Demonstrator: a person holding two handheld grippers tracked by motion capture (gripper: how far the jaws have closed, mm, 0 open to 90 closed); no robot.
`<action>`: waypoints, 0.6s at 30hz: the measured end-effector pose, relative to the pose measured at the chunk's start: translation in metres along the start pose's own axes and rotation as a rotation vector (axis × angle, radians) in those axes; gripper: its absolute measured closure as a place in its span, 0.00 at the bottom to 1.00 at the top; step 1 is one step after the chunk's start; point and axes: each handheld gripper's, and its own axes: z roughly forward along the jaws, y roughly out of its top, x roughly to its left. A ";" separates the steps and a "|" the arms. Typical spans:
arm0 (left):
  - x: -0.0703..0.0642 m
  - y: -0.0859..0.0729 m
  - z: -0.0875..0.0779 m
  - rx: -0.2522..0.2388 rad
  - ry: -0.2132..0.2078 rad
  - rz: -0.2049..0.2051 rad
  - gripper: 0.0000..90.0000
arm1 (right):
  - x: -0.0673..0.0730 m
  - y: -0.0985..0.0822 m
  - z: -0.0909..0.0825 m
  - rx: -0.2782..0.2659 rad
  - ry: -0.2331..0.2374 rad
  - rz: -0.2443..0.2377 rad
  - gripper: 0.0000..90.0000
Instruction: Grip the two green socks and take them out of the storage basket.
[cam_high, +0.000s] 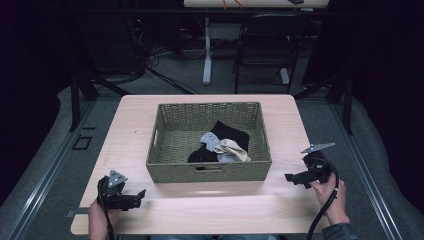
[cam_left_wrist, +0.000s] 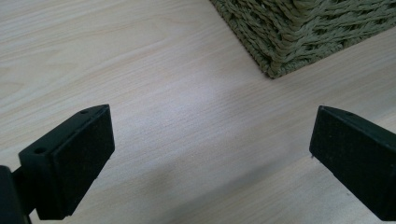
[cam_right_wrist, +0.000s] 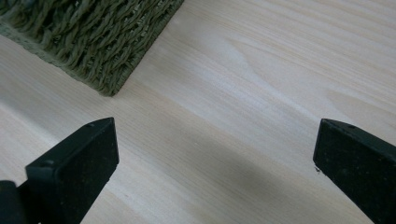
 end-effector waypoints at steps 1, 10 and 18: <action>0.000 0.000 0.000 0.001 -0.001 0.003 0.00 | 0.000 0.000 0.000 -0.001 0.003 0.002 0.00; 0.001 0.000 0.000 -0.001 -0.002 -0.002 0.00 | 0.003 0.003 -0.001 0.007 0.030 -0.009 0.00; 0.001 0.000 0.000 0.001 0.001 -0.003 0.00 | 0.007 0.010 -0.007 0.008 0.055 -0.023 0.00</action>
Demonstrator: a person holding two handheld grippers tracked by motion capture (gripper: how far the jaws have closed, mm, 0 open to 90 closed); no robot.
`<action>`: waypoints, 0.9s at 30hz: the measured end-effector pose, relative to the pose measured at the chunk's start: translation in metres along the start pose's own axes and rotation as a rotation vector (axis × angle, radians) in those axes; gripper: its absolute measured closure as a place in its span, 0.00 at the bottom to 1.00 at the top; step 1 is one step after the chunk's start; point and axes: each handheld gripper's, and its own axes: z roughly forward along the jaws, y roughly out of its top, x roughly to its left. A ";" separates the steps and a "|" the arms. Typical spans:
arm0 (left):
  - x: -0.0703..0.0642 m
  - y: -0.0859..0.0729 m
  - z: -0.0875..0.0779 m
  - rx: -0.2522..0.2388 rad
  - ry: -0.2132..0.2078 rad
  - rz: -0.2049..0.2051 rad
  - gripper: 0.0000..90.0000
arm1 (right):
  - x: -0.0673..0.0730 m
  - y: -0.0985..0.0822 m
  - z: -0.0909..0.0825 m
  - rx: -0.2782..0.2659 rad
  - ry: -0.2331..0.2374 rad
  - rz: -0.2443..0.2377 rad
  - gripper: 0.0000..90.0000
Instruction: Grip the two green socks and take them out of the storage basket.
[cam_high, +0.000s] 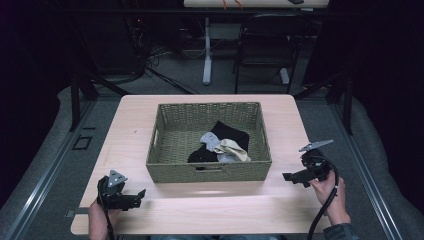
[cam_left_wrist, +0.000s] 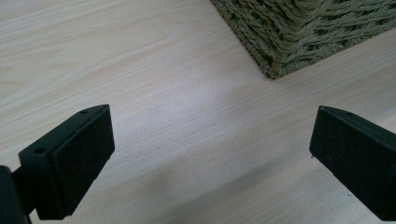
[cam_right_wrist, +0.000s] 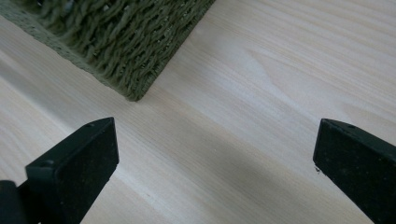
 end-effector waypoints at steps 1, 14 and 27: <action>0.000 0.000 0.000 0.002 0.000 0.003 0.00 | 0.001 0.001 -0.001 -0.001 0.004 -0.002 0.00; 0.000 0.000 0.001 0.003 0.003 0.003 0.00 | 0.008 0.026 -0.024 -0.030 0.038 -0.038 0.00; -0.002 0.001 0.002 0.006 -0.002 0.007 0.00 | 0.024 0.068 -0.046 -0.037 0.054 -0.119 0.00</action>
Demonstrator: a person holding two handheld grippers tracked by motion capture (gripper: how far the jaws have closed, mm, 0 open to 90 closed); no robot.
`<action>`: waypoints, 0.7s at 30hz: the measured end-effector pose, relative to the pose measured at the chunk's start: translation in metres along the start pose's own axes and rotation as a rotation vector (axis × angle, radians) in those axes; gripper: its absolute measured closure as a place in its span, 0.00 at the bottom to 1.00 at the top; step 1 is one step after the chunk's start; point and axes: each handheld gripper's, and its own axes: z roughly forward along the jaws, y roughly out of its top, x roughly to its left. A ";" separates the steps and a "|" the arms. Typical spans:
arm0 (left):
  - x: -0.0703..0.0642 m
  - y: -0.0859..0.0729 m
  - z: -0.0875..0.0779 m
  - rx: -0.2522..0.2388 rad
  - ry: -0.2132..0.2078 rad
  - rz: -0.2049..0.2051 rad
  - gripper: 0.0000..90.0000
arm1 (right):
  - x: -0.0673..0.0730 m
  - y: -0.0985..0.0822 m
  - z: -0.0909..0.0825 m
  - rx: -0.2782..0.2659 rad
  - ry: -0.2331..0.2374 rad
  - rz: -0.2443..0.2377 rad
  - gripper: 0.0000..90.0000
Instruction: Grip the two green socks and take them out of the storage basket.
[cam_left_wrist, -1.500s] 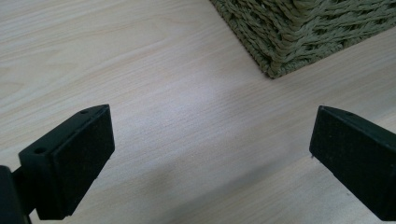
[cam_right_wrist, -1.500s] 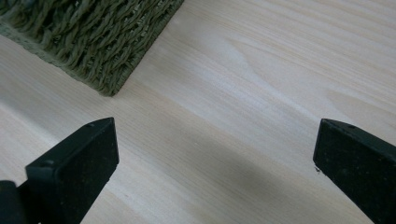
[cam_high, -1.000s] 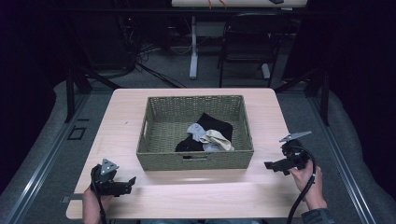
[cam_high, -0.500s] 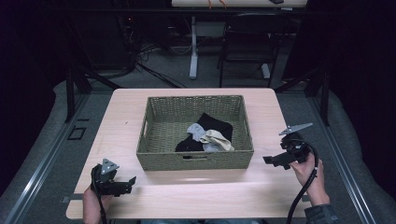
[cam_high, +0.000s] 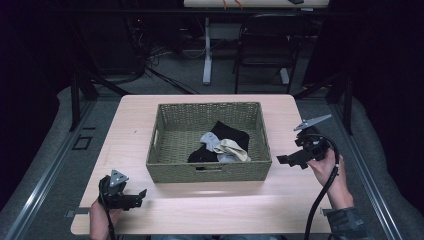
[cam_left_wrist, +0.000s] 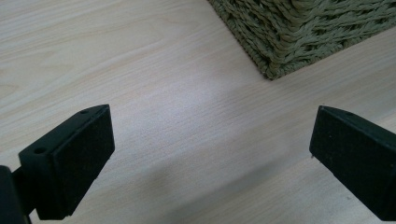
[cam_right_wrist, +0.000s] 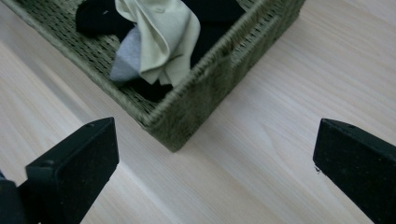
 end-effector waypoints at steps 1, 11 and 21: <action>0.000 0.000 0.000 0.001 0.001 0.001 0.00 | 0.001 0.003 0.000 -0.001 -0.001 -0.002 0.00; 0.001 0.000 0.001 0.001 -0.002 0.001 0.00 | 0.012 0.040 0.003 0.013 0.020 -0.074 0.00; 0.000 0.001 0.001 0.000 -0.003 0.001 0.00 | 0.028 0.076 0.016 0.059 0.039 -0.132 0.00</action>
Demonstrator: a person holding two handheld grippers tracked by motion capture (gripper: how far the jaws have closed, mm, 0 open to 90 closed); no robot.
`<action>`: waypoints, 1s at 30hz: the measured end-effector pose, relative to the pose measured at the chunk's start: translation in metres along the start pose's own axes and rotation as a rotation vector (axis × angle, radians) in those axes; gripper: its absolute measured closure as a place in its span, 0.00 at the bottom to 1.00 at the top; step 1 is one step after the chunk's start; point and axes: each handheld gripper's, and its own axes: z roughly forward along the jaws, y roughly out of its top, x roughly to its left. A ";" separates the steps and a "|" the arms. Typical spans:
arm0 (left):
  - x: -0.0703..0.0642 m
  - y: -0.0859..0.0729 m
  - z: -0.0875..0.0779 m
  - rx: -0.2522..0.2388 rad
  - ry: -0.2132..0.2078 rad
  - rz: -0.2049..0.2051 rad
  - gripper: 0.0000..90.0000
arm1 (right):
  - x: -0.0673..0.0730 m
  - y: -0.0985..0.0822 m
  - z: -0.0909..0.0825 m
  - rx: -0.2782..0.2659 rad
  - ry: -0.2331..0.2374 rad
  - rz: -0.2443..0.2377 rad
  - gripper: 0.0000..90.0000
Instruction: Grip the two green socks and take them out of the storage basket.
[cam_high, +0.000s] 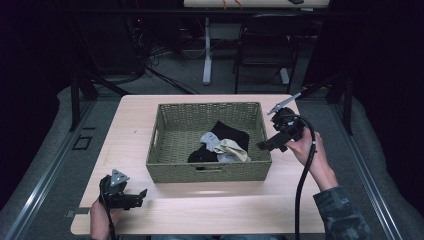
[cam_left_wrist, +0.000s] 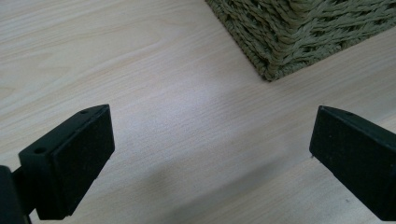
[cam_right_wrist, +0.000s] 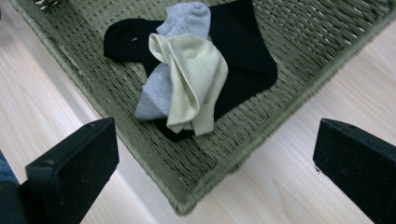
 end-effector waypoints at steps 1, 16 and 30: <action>0.000 0.000 0.000 0.000 0.001 0.002 0.00 | 0.002 0.007 0.003 0.015 0.003 -0.013 0.00; 0.001 0.000 0.000 -0.007 -0.001 -0.003 0.00 | 0.008 0.044 0.045 0.111 0.036 -0.059 0.00; 0.001 0.001 0.000 0.003 -0.003 0.000 0.00 | 0.017 0.060 0.093 0.218 0.044 -0.083 0.08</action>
